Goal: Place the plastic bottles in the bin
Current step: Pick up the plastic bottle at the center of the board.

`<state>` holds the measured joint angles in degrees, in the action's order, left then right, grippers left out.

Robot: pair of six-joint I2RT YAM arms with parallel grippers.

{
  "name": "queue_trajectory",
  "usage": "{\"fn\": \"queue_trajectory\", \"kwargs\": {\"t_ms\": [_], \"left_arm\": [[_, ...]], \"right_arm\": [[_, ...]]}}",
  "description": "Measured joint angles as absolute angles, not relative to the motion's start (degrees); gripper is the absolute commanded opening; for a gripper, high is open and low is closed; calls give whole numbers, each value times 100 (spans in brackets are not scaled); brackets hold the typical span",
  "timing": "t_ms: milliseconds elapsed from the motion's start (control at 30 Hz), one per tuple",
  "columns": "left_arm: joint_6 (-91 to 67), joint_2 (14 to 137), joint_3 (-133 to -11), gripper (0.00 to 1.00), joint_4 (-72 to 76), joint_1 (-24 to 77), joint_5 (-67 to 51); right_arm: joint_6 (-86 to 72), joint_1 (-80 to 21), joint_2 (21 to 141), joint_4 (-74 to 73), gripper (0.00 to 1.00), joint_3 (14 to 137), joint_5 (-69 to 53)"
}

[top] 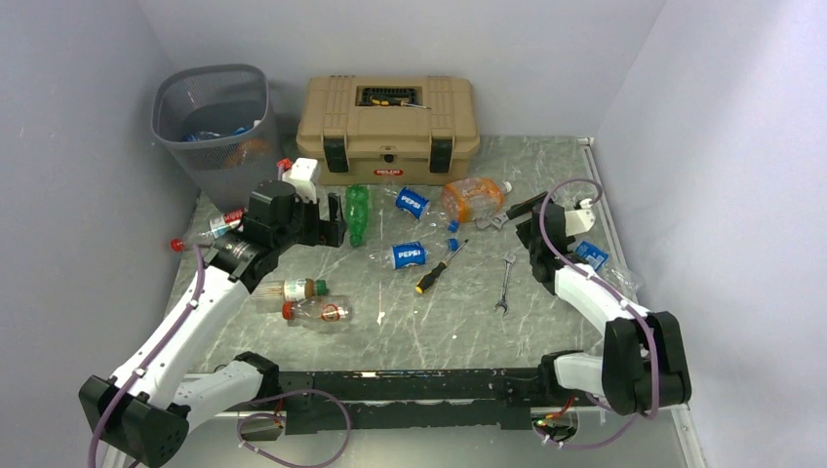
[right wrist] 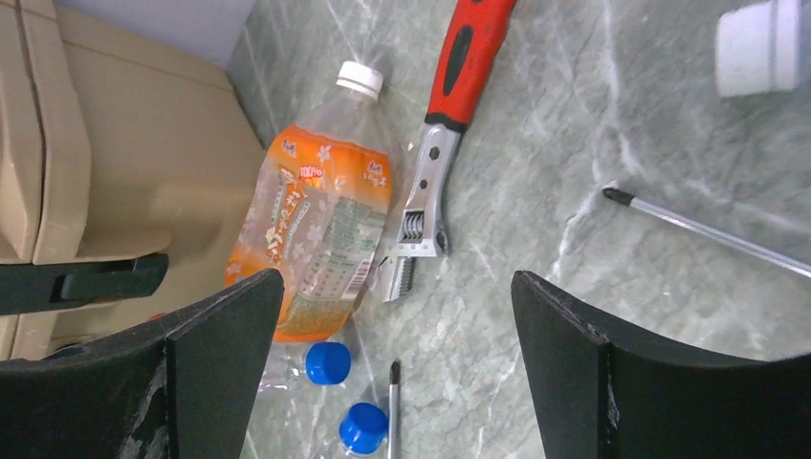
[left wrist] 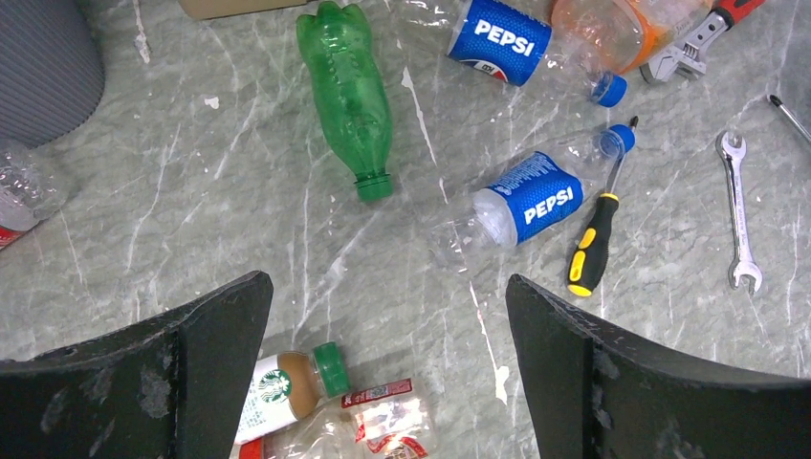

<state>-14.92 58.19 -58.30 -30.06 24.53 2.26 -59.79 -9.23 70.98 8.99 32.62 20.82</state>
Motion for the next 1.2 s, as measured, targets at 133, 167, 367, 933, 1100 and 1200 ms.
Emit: {"fn": "queue_trajectory", "kwargs": {"t_ms": [133,167,367,933,1100,1200], "left_arm": [[-1492,5791,-5830,98,-3039,2532,290],[-1492,5771,-5830,98,-3044,2536,290],[-1494,5621,-5830,98,-3035,2545,287],[-1426,5690,-5830,98,-3120,2875,766],[-1422,5710,-5830,98,-3122,2877,821],[-1406,5749,-5830,98,-3127,2893,847]], "right_arm": [[-5782,-908,6838,305,97,3522,2464],[-5730,-891,6726,163,96,3579,2567],[-5457,-679,6683,-19,94,3885,2257],[-5256,-932,9470,491,92,5564,1293],[-5052,-858,10047,733,93,5889,1282],[-4987,-794,10331,845,94,5883,1219]]}}
